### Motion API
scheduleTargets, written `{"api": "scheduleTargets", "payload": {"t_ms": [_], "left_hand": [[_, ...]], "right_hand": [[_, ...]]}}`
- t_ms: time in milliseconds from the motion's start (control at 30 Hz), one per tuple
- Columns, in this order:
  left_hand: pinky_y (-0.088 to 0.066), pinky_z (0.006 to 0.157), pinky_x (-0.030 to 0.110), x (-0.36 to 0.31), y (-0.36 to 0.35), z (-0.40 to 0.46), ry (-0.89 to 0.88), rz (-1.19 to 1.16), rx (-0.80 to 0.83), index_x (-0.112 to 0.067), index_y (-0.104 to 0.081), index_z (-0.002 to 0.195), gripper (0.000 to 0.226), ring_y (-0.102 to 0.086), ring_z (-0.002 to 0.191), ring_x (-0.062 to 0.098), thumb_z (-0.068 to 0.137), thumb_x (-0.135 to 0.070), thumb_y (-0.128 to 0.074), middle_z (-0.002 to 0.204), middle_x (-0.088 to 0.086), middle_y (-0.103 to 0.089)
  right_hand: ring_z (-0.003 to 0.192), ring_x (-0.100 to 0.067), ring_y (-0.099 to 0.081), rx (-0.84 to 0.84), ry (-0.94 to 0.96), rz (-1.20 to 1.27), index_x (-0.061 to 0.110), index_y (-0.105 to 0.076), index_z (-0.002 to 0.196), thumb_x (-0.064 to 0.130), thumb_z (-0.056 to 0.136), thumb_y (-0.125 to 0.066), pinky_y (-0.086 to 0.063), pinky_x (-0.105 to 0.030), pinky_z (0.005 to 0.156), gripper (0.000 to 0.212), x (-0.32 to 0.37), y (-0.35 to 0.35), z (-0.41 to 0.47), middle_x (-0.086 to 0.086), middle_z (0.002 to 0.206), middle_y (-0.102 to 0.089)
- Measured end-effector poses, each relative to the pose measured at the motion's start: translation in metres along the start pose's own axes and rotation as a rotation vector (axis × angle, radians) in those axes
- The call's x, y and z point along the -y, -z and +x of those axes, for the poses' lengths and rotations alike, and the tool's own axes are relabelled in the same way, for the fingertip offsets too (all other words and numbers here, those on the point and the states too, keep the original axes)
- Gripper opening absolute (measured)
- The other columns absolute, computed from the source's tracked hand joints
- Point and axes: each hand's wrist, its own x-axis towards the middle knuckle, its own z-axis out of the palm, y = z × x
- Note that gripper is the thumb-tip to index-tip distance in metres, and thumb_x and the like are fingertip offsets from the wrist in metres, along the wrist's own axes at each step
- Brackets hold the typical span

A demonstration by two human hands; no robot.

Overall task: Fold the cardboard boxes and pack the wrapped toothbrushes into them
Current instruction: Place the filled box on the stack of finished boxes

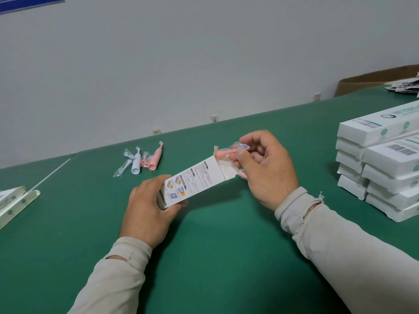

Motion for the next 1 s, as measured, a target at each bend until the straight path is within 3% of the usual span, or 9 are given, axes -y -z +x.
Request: {"api": "scheduleTargets", "payload": {"t_ms": [133, 267, 367, 467, 533, 633, 767, 900, 1000], "left_hand": [[-0.029, 0.079, 0.017, 0.0006, 0.0005, 0.0001, -0.005, -0.006, 0.000, -0.050, -0.054, 0.108, 0.051, -0.041, 0.100, 0.011, 0.073, -0.031, -0.085, 0.099, -0.028, -0.051], [-0.031, 0.084, 0.024, 0.0028, -0.0011, 0.0005, 0.019, 0.002, -0.005, -0.046, -0.057, 0.111, 0.050, -0.044, 0.103, 0.015, 0.072, -0.031, -0.085, 0.100, -0.023, -0.053], [-0.032, 0.085, 0.028, 0.0053, -0.0013, 0.0018, 0.047, 0.023, -0.019, -0.043, -0.059, 0.113, 0.049, -0.045, 0.104, 0.018, 0.073, -0.031, -0.084, 0.100, -0.016, -0.054], [-0.032, 0.084, 0.028, 0.0060, -0.0008, 0.0031, 0.055, 0.029, -0.033, -0.050, -0.053, 0.108, 0.050, -0.046, 0.103, 0.019, 0.073, -0.033, -0.084, 0.101, -0.016, -0.055], [-0.032, 0.084, 0.027, 0.0062, -0.0011, 0.0025, 0.054, 0.031, -0.028, -0.048, -0.054, 0.109, 0.050, -0.045, 0.102, 0.017, 0.072, -0.033, -0.085, 0.100, -0.017, -0.054], [-0.031, 0.084, 0.025, 0.0047, -0.0014, 0.0013, 0.032, 0.022, -0.013, -0.048, -0.054, 0.110, 0.052, -0.043, 0.100, 0.014, 0.071, -0.031, -0.085, 0.097, -0.024, -0.051], [-0.030, 0.083, 0.024, 0.0029, -0.0015, 0.0002, 0.008, 0.027, 0.016, -0.050, -0.053, 0.108, 0.052, -0.044, 0.099, 0.014, 0.072, -0.030, -0.086, 0.098, -0.024, -0.052], [-0.031, 0.085, 0.026, 0.0032, -0.0014, 0.0007, 0.036, 0.034, 0.004, -0.040, -0.060, 0.114, 0.050, -0.044, 0.099, 0.015, 0.072, -0.030, -0.085, 0.100, -0.017, -0.054], [-0.031, 0.085, 0.026, 0.0026, -0.0015, 0.0009, 0.049, 0.042, 0.002, -0.038, -0.061, 0.117, 0.051, -0.043, 0.100, 0.015, 0.072, -0.031, -0.085, 0.101, -0.016, -0.054]], "right_hand": [[0.073, -0.010, -0.072, -0.007, -0.125, 0.059, 0.018, -0.061, 0.094, 0.002, 0.094, -0.062, -0.054, -0.021, 0.065, 0.015, 0.0015, 0.0035, 0.0043, -0.007, 0.087, -0.074], [0.073, -0.014, -0.073, -0.050, -0.190, 0.076, 0.014, -0.068, 0.094, 0.012, 0.096, -0.063, -0.056, -0.027, 0.066, 0.006, 0.0021, 0.0078, 0.0069, -0.006, 0.083, -0.076], [0.066, -0.011, -0.067, -0.035, -0.115, -0.032, 0.019, -0.071, 0.086, 0.010, 0.093, -0.066, -0.058, -0.033, 0.061, 0.012, 0.0019, 0.0080, 0.0060, 0.008, 0.073, -0.072], [0.068, -0.014, -0.057, -0.005, -0.047, -0.139, 0.027, -0.069, 0.081, 0.009, 0.090, -0.068, -0.060, -0.049, 0.074, 0.020, -0.0001, 0.0073, 0.0047, 0.016, 0.071, -0.066], [0.070, -0.012, -0.057, -0.002, -0.029, -0.154, 0.030, -0.065, 0.084, 0.009, 0.090, -0.068, -0.059, -0.050, 0.078, 0.022, -0.0010, 0.0064, 0.0043, 0.016, 0.075, -0.067], [0.077, -0.006, -0.061, 0.006, -0.034, -0.203, 0.034, -0.064, 0.094, 0.013, 0.090, -0.068, -0.059, -0.044, 0.081, 0.022, -0.0032, 0.0067, 0.0039, 0.013, 0.085, -0.068], [0.078, 0.000, -0.064, 0.016, 0.031, -0.411, 0.033, -0.069, 0.082, 0.017, 0.089, -0.070, -0.051, -0.017, 0.074, 0.017, -0.0033, 0.0088, 0.0027, 0.015, 0.085, -0.070], [0.080, -0.004, -0.065, -0.017, 0.042, -0.377, 0.026, -0.071, 0.081, 0.015, 0.088, -0.071, -0.059, -0.029, 0.077, 0.013, -0.0009, 0.0091, 0.0032, 0.013, 0.089, -0.067], [0.080, 0.002, -0.060, -0.021, 0.115, -0.452, 0.027, -0.069, 0.078, 0.013, 0.087, -0.071, -0.053, -0.019, 0.075, 0.017, -0.0012, 0.0083, 0.0013, 0.016, 0.088, -0.060]]}}
